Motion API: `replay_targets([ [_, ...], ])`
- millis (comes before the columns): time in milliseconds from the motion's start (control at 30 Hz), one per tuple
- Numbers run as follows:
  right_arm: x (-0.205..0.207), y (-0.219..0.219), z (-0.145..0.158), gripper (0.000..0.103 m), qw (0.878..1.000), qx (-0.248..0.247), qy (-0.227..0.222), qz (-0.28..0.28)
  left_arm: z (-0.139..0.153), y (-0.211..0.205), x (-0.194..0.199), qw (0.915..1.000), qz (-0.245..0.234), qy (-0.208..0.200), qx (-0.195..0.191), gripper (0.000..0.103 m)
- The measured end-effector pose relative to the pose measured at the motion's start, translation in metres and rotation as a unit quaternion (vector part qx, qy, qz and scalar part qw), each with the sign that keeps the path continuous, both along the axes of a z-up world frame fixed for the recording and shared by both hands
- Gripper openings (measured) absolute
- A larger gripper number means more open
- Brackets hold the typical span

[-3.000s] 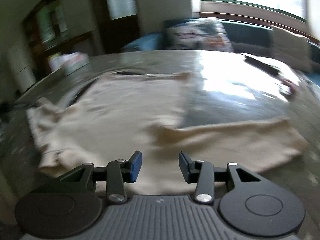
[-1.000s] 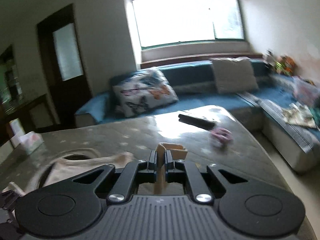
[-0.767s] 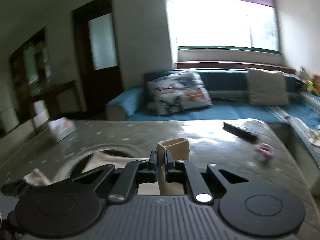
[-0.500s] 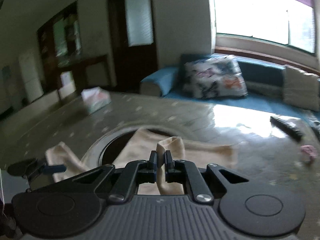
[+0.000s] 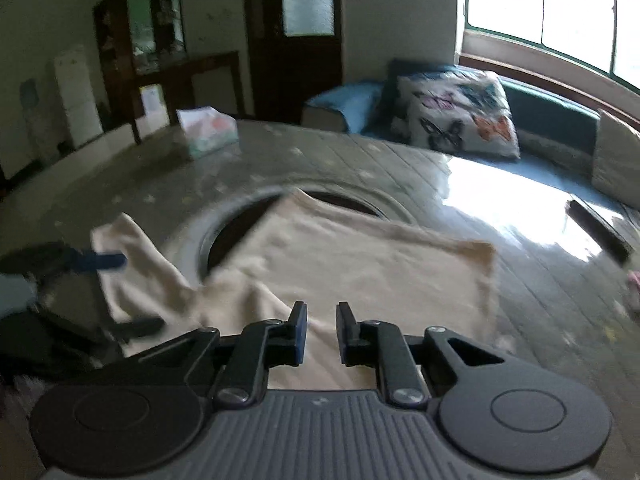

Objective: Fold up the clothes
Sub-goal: 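Fold the sleeve across the sweatshirt body with the right gripper and release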

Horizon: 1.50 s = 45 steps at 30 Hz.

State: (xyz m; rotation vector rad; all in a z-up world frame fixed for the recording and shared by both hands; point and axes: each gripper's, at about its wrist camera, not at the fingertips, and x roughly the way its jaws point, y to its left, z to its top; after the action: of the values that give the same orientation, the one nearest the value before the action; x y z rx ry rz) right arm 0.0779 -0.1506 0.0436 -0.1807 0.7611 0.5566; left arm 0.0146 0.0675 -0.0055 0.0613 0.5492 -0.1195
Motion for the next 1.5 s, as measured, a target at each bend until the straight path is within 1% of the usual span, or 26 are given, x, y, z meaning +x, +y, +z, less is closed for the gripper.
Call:
replay_targets([
  [67, 0.000, -0.009, -0.003, 0.015, 1.000, -0.009, 0.005, -0.002, 0.001, -0.008, 0.005, 0.9999, -0.016, 0.001, -0.003, 0.088],
  [133, -0.002, -0.021, -0.010, 0.015, 1.000, -0.018, 0.015, -0.004, 0.000, -0.018, 0.009, 0.9995, -0.031, 0.005, 0.002, 0.081],
  [200, -0.008, -0.034, -0.019, 0.015, 0.999, -0.024, 0.027, -0.003, -0.003, -0.025, 0.013, 0.9989, -0.043, 0.014, 0.006, 0.070],
  [233, -0.011, -0.039, -0.022, 0.015, 0.999, -0.026, 0.032, 0.000, -0.005, -0.027, 0.016, 0.9987, -0.047, 0.018, 0.008, 0.066],
  [267, -0.017, -0.044, -0.024, 0.015, 0.999, -0.025, 0.033, 0.007, -0.008, -0.028, 0.018, 0.9985, -0.046, 0.025, 0.012, 0.060],
  [300, -0.021, -0.047, -0.025, 0.016, 0.999, -0.026, 0.032, 0.012, -0.009, -0.029, 0.021, 0.9984, -0.046, 0.030, 0.014, 0.057],
  [333, -0.027, -0.051, -0.026, 0.018, 0.999, -0.026, 0.033, 0.020, -0.011, -0.029, 0.023, 0.9982, -0.046, 0.036, 0.016, 0.057],
  [367, -0.033, -0.055, -0.026, 0.024, 0.999, -0.027, 0.034, 0.027, -0.013, -0.030, 0.024, 0.9980, -0.046, 0.040, 0.019, 0.057],
  [400, -0.036, -0.057, -0.028, 0.026, 0.998, -0.030, 0.033, 0.033, -0.014, -0.031, 0.025, 0.9977, -0.047, 0.043, 0.022, 0.056],
  [433, -0.040, -0.059, -0.029, 0.026, 0.998, -0.033, 0.033, 0.039, -0.016, -0.031, 0.026, 0.9974, -0.048, 0.047, 0.025, 0.056],
  [500, -0.043, -0.059, -0.032, 0.026, 0.998, -0.040, 0.029, 0.045, -0.018, -0.033, 0.028, 0.9969, -0.050, 0.055, 0.025, 0.048],
  [600, -0.046, -0.061, -0.035, 0.026, 0.997, -0.051, 0.023, 0.055, -0.022, -0.035, 0.032, 0.9960, -0.053, 0.067, 0.027, 0.047],
  [667, -0.049, -0.061, -0.038, 0.025, 0.996, -0.058, 0.019, 0.061, -0.026, -0.035, 0.036, 0.9958, -0.045, 0.076, 0.025, 0.047],
  [733, -0.050, -0.062, -0.040, 0.025, 0.996, -0.063, 0.014, 0.066, -0.027, -0.032, 0.039, 0.9957, -0.044, 0.080, 0.016, 0.043],
  [800, -0.050, -0.062, -0.041, 0.025, 0.995, -0.067, 0.008, 0.069, -0.026, -0.031, 0.040, 0.9957, -0.043, 0.081, 0.009, 0.021],
  [833, -0.050, -0.062, -0.042, 0.024, 0.995, -0.068, 0.006, 0.067, -0.025, -0.031, 0.040, 0.9959, -0.042, 0.080, 0.008, 0.018],
  [867, -0.050, -0.063, -0.042, 0.019, 0.995, -0.069, 0.004, 0.066, -0.024, -0.032, 0.041, 0.9960, -0.040, 0.079, 0.007, 0.009],
  [900, -0.050, -0.063, -0.043, 0.014, 0.995, -0.071, 0.002, 0.064, -0.023, -0.032, 0.041, 0.9962, -0.039, 0.078, 0.006, 0.005],
  [967, -0.051, -0.065, -0.043, 0.014, 0.995, -0.069, 0.003, 0.065, -0.018, -0.032, 0.040, 0.9966, -0.038, 0.074, 0.001, 0.004],
  [1067, -0.052, -0.069, -0.043, 0.014, 0.995, -0.065, 0.002, 0.069, -0.002, -0.033, 0.033, 0.9977, -0.037, 0.056, -0.007, 0.004],
  [1100, -0.053, -0.070, -0.044, 0.011, 0.995, -0.068, 0.000, 0.068, 0.004, -0.034, 0.030, 0.9980, -0.037, 0.050, -0.010, 0.004],
  [1167, -0.055, -0.072, -0.042, 0.003, 0.995, -0.068, -0.006, 0.068, 0.006, -0.033, 0.026, 0.9978, -0.037, 0.054, -0.009, 0.004],
  [1367, -0.063, -0.081, -0.031, 0.002, 0.995, -0.065, -0.032, 0.069, 0.011, -0.032, 0.012, 0.9971, -0.038, 0.066, -0.005, 0.004],
  [1467, -0.064, -0.084, -0.037, 0.002, 0.995, -0.068, -0.025, 0.073, 0.014, -0.031, 0.005, 0.9967, -0.038, 0.072, -0.004, 0.004],
  [1500, -0.064, -0.083, -0.040, 0.002, 0.995, -0.068, -0.018, 0.074, 0.009, -0.031, 0.004, 0.9959, -0.038, 0.083, 0.001, 0.004],
])
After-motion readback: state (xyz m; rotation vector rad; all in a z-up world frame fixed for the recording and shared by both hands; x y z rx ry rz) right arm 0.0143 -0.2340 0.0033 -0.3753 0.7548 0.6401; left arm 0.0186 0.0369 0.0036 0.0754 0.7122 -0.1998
